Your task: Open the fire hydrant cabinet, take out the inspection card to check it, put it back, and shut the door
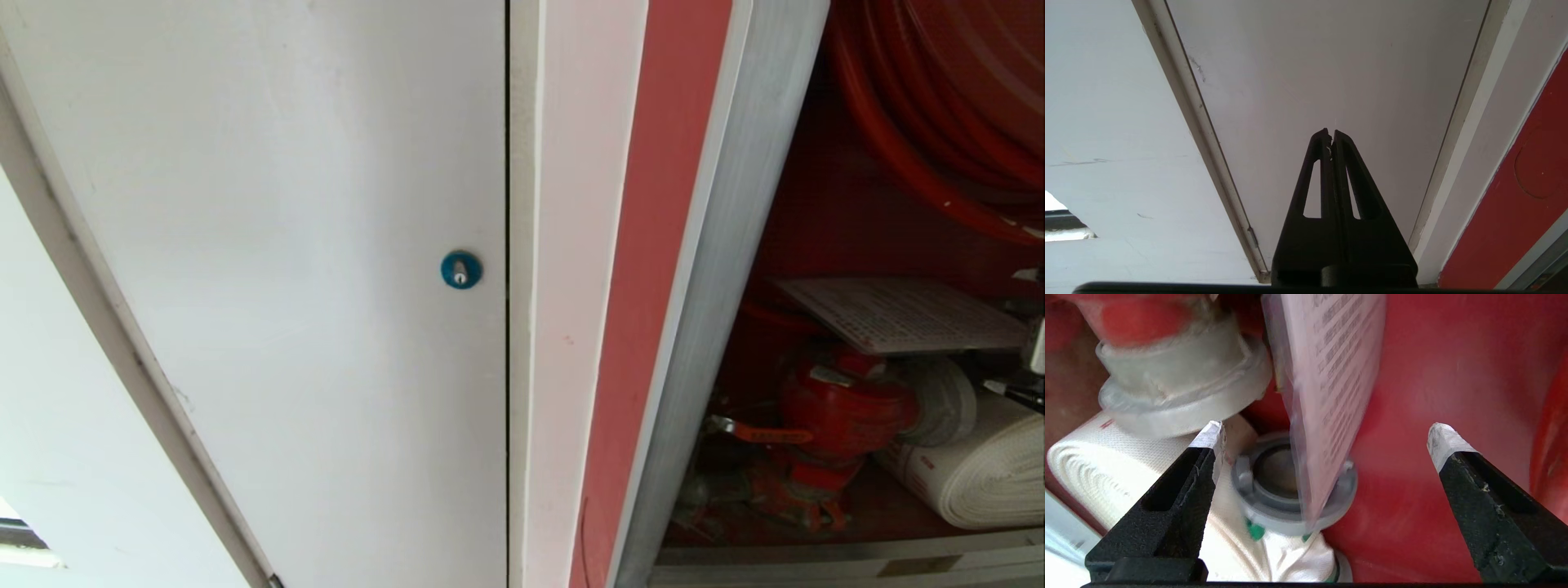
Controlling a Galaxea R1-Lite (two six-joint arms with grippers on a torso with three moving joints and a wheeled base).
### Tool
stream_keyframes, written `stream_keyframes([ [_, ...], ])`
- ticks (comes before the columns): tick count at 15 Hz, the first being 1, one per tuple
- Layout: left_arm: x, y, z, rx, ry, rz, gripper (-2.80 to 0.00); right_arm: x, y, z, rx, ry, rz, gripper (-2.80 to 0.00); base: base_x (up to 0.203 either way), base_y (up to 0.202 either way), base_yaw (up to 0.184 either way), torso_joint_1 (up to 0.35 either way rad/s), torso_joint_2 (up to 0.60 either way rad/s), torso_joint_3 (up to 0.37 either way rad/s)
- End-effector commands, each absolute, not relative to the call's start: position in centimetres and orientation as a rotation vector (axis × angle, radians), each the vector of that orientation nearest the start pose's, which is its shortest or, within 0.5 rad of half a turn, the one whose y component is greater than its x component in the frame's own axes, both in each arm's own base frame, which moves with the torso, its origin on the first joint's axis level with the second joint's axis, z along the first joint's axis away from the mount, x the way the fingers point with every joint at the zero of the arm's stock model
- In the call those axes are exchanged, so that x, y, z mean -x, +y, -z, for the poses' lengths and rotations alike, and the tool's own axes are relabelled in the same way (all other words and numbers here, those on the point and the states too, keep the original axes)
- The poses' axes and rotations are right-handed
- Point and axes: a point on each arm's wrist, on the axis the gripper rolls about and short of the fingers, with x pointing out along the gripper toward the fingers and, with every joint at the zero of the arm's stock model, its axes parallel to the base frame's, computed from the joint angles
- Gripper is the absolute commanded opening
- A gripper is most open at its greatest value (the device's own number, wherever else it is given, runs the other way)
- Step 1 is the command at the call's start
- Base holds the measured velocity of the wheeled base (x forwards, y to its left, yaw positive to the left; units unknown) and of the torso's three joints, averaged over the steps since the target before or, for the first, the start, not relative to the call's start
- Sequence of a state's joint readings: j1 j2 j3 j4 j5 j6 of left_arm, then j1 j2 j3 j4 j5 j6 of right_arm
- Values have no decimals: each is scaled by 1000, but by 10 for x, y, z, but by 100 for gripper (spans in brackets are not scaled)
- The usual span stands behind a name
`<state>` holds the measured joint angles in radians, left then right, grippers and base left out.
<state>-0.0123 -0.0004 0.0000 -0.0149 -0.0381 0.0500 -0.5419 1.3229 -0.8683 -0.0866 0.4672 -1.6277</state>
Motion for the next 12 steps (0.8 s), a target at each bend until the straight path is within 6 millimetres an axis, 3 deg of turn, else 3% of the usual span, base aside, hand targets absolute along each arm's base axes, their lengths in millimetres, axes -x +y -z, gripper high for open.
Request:
stream_keyframes([
  [1, 22, -1, -74, -51, -4, 51, -280, -189, -98, -245, 1443, 300, -211, 0, 0, 0, 0, 0, 0, 0],
  [12, 22, -1, -74, -51, -6, 50, -280, -200, -89, -246, 1430, 294, -222, 0, 0, 0, 0, 0, 0, 0],
])
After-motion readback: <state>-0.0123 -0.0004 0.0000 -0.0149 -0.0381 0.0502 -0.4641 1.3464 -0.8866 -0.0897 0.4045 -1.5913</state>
